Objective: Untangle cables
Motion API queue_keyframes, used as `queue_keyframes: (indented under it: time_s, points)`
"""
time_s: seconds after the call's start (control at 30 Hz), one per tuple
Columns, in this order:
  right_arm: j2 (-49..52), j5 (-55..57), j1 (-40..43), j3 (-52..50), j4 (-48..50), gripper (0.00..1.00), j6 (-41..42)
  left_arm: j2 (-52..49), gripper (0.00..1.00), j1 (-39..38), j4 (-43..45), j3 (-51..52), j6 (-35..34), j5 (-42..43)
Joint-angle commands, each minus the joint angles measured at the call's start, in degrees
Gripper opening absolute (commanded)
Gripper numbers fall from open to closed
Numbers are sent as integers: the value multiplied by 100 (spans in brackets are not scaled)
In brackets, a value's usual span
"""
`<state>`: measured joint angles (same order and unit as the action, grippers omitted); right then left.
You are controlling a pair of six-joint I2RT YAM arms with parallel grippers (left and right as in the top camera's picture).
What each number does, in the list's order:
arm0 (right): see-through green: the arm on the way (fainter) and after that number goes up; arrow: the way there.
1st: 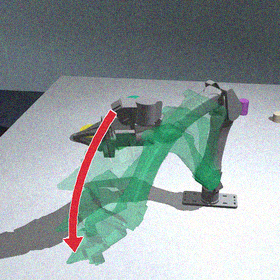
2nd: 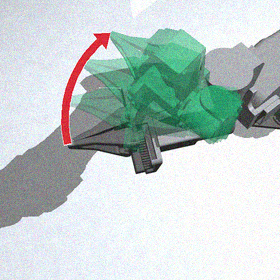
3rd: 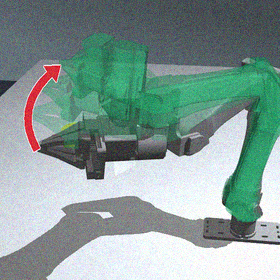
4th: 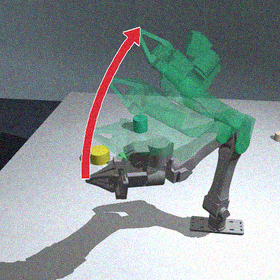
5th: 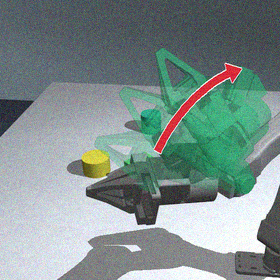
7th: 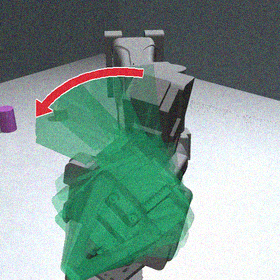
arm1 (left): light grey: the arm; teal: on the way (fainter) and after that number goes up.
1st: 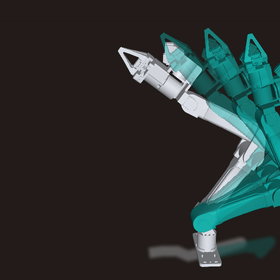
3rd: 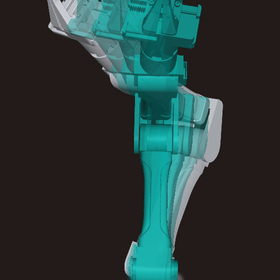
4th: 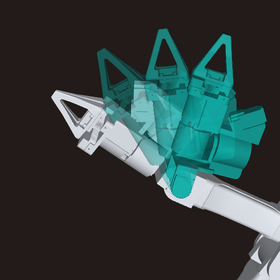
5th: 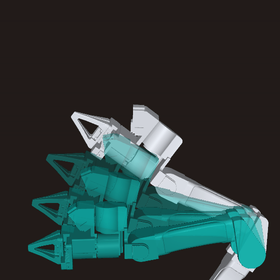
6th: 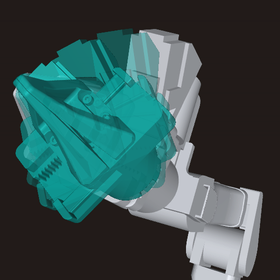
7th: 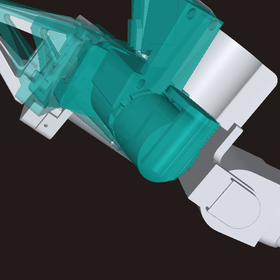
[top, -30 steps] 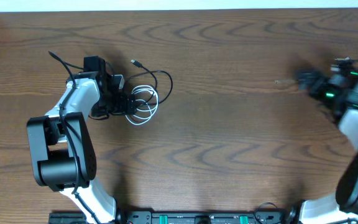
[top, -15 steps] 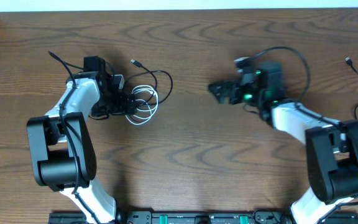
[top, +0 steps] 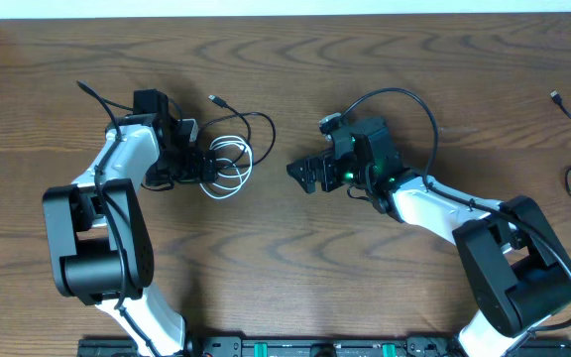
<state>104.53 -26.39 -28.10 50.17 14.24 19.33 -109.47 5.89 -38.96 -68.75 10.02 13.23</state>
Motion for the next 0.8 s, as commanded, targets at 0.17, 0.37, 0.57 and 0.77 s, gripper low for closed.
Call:
queue_keyframes:
  time_s: [0.17, 0.37, 0.57, 0.77]
  points:
    - [17, 210, -2, 17, -57, 99, 35, -72, 98, 4, 35, 31, -72, 28]
    - [17, 251, -2, 17, -33, 99, 33, -72, 98, 4, 74, 31, -70, 26]
    - [17, 251, -2, 17, -33, 99, 31, -72, 98, 4, 98, 31, -72, 31]
    - [17, 254, -2, 17, -35, 99, 28, -63, 98, 4, 210, 28, -793, 328]
